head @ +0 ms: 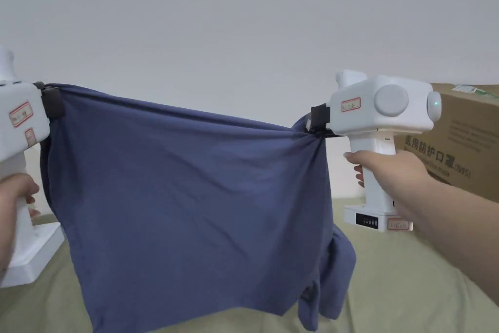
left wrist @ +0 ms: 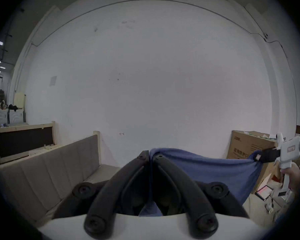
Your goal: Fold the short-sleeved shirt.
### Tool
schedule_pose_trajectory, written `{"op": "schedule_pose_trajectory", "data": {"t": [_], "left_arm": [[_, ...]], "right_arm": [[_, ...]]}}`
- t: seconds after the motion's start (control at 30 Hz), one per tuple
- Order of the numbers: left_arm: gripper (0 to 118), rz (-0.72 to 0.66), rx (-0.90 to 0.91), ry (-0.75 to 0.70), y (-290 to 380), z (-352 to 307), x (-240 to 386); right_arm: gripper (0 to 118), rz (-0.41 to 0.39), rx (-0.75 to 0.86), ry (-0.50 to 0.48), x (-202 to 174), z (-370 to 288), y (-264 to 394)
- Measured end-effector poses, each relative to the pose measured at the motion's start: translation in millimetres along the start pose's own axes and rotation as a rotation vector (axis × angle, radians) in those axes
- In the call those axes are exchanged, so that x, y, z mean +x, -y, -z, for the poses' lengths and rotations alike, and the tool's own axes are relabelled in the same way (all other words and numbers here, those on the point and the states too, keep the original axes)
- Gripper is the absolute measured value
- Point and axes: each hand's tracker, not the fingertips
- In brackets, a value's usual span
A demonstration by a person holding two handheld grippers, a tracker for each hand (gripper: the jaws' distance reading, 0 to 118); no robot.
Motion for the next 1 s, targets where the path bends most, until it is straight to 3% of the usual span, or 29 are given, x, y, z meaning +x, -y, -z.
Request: {"op": "schedule_pose_trajectory", "data": {"t": [0.1, 0.2, 0.3, 0.4, 0.47, 0.53, 0.77, 0.87, 1.0], "left_arm": [[2, -0.052, -0.028, 0.006, 45.5, -18.0, -15.6], [2, -0.051, -0.255, 0.046, 120.0, -33.6, -27.5], [2, -0.067, -0.528, 0.087, 203.6, -61.4, -40.0], [2, -0.168, -0.731, 0.086, 271.4, -102.1, -58.5], [2, -0.237, -0.816, 0.084, 301.7, -135.7, -66.3], [2, -0.273, -0.870, 0.096, 313.7, -167.8, -68.2], [2, -0.296, -0.823, 0.112, 281.1, -255.7, -60.5], [2, -0.199, -0.894, 0.153, 265.9, -259.8, -46.4], [2, -0.248, -1.057, 0.229, 273.0, -241.8, -33.9]], "right_arm": [[4, 0.023, -0.056, -0.009, -2.3, 19.9, 54.8], [4, 0.069, -0.162, 0.033, 1.3, 27.7, 146.8], [4, 0.139, -0.366, 0.036, 16.7, 27.7, 255.2], [4, 0.080, -0.543, 0.063, 19.5, -1.3, 344.5], [4, 0.130, -0.590, 0.050, 21.7, -38.2, 386.8], [4, 0.180, -0.607, 0.025, 25.9, -70.5, 405.1], [4, 0.221, -0.608, 0.025, 20.2, -180.8, 405.1], [4, 0.242, -0.698, 0.051, 22.3, -205.0, 404.3], [4, 0.245, -0.769, 0.099, 28.1, -209.5, 411.5]]}}
